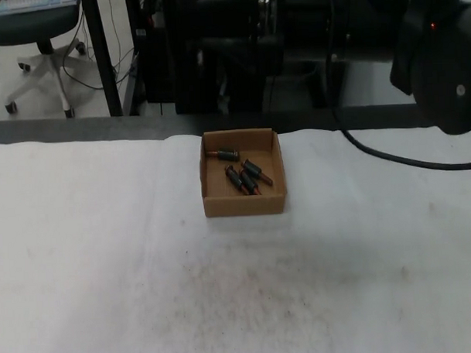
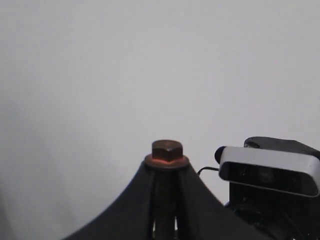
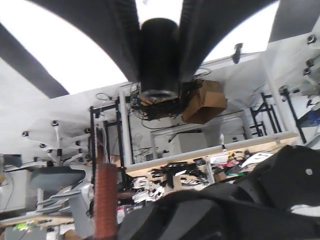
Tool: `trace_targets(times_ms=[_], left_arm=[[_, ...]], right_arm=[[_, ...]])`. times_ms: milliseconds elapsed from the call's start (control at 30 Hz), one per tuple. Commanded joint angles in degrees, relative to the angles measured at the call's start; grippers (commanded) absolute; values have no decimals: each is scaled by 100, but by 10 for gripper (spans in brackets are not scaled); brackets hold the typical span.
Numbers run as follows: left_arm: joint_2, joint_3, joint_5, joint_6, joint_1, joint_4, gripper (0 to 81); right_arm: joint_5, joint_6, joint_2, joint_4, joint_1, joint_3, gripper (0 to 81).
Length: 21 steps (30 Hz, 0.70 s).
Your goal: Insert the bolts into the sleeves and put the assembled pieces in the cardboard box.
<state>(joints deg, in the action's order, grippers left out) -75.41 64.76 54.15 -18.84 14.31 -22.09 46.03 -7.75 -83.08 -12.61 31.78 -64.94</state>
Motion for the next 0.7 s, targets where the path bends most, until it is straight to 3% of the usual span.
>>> trace_targets(times_ms=[0, 667], left_arm=[[-67, 37, 80, 39, 7, -210, 2], [-535, 37, 209, 43, 148, -582, 2]], right_arm=[[-268, 52, 32, -444, -213, 74, 8], [-414, -121, -471, -1141, -325, 73, 8]])
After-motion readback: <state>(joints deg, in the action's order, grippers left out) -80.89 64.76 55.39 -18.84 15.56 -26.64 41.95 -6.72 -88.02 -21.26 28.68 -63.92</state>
